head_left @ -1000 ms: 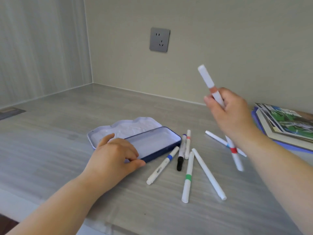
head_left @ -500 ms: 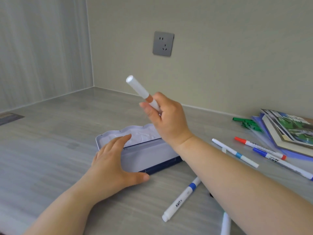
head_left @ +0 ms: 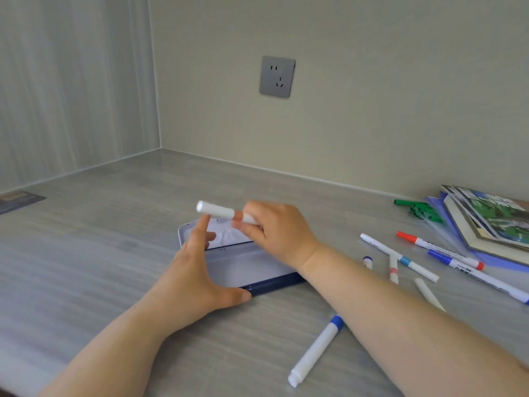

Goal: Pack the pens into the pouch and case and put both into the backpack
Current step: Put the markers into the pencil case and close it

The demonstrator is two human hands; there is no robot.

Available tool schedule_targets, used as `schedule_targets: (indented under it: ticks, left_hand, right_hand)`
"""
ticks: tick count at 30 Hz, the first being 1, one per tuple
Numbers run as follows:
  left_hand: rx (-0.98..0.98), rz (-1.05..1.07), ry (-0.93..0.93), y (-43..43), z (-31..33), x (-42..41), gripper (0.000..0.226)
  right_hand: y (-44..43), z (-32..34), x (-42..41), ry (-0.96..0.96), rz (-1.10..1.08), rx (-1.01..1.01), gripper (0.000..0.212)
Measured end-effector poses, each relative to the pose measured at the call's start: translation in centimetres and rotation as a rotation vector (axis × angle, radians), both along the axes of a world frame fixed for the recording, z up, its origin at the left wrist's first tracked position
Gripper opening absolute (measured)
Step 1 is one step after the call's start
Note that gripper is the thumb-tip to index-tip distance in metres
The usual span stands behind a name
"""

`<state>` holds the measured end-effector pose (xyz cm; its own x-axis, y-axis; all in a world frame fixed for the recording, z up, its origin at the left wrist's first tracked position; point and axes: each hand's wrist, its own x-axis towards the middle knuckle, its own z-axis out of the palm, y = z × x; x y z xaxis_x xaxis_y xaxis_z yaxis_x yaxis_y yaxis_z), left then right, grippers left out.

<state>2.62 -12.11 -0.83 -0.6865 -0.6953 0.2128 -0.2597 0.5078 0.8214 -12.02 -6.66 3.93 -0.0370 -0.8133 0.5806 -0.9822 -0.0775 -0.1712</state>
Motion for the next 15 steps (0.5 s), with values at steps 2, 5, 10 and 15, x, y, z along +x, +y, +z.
schedule_targets:
  ticks: [2, 5, 10, 15]
  left_hand:
    - [0.012, 0.018, 0.016, 0.0, 0.0, 0.0, 0.131]
    - [0.025, 0.021, 0.030, -0.1, 0.0, -0.1, 0.134]
    - [0.027, 0.015, 0.025, -0.1, 0.1, -0.1, 0.132]
    - [0.010, 0.012, 0.016, -0.1, 0.2, -0.1, 0.129]
  right_hand:
    - [-0.1, -0.4, -1.1, -0.023, -0.054, 0.200, 0.025]
    - [0.3, 0.0, -2.3, -0.140, -0.097, 0.419, 0.033]
    - [1.4, 0.2, -3.5, -0.295, -0.053, 0.648, 0.009]
    - [1.4, 0.2, -3.4, -0.333, -0.034, 0.603, 0.024]
